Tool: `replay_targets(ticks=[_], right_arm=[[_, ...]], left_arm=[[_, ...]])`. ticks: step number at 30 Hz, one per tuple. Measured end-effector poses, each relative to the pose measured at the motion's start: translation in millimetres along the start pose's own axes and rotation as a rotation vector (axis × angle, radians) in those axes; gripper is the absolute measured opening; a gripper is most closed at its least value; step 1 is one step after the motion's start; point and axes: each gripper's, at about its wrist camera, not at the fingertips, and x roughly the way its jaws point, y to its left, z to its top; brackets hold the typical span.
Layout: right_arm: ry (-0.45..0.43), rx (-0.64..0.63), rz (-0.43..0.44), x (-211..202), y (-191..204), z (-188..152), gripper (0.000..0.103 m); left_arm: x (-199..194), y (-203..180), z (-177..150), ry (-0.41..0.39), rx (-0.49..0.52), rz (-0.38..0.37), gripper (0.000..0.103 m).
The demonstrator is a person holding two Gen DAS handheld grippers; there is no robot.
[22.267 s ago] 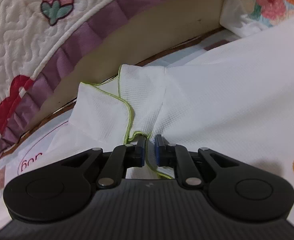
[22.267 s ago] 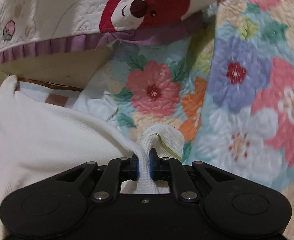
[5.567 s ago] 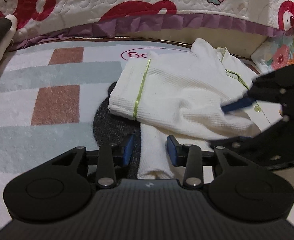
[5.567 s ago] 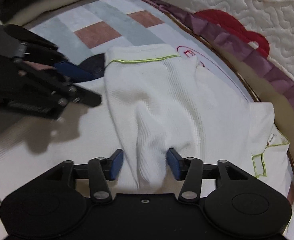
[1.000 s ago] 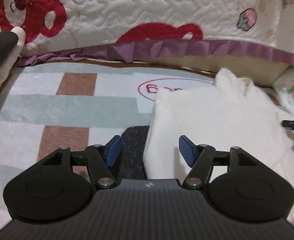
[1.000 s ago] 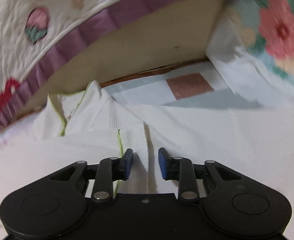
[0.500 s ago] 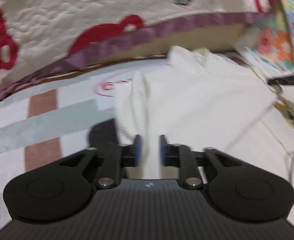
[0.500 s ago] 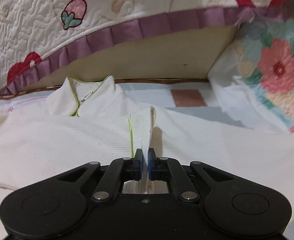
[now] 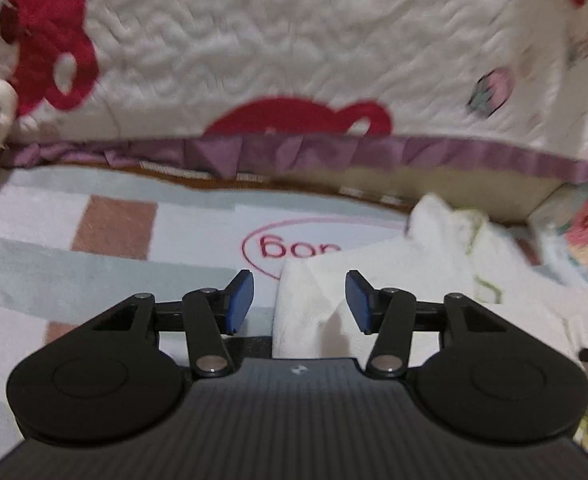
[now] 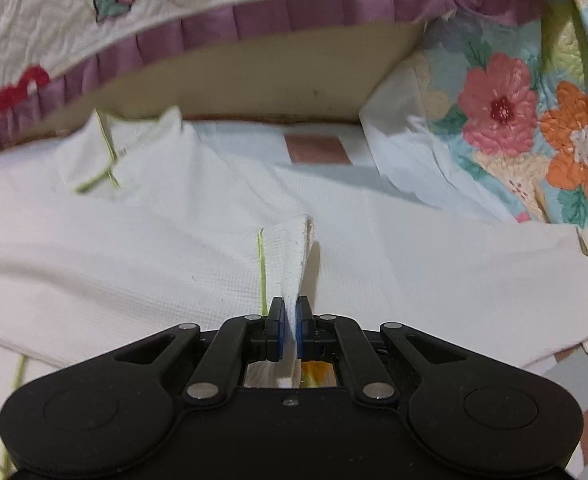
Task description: Fold clothes
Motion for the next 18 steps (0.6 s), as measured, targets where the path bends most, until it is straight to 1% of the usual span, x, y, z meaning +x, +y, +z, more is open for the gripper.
replay_targets(ticks=[5, 6, 7, 9, 10, 11, 15, 16, 18], right_arm=[[0.028, 0.032, -0.03, -10.0, 1.4, -6.5, 0.006], [0.018, 0.03, -0.021, -10.4, 1.2, -8.0, 0.006], [0.005, 0.025, -0.01, -10.7, 0.8, -9.7, 0.006], [-0.022, 0.018, 0.011, -11.2, -0.3, -12.2, 0.006], [-0.035, 0.016, 0.02, -11.4, -1.3, -12.6, 0.006], [-0.048, 0.014, 0.029, -11.6, -2.2, -12.9, 0.006], [-0.093, -0.029, 0.048, -8.0, -2.8, -12.9, 0.006], [-0.104, -0.043, 0.052, -6.6, -2.4, -12.0, 0.006], [-0.127, -0.071, 0.061, -3.8, -1.7, -10.3, 0.006]], left_arm=[[41.5, -21.2, 5.9, 0.119, 0.042, 0.134, 0.051], [48.9, -20.1, 6.5, 0.146, 0.023, 0.153, 0.051], [53.8, -20.8, 6.9, 0.162, 0.027, 0.167, 0.052], [56.5, -27.4, 7.6, 0.162, 0.101, 0.176, 0.045], [55.9, -28.1, 7.6, 0.157, 0.131, 0.177, 0.022], [52.3, -24.8, 7.0, 0.147, 0.15, 0.174, 0.006], [37.8, -11.7, 4.6, 0.104, 0.228, 0.16, 0.006], [35.2, -6.2, 3.9, 0.094, 0.229, 0.148, 0.006], [34.4, 11.1, 2.2, 0.083, 0.176, 0.1, 0.006]])
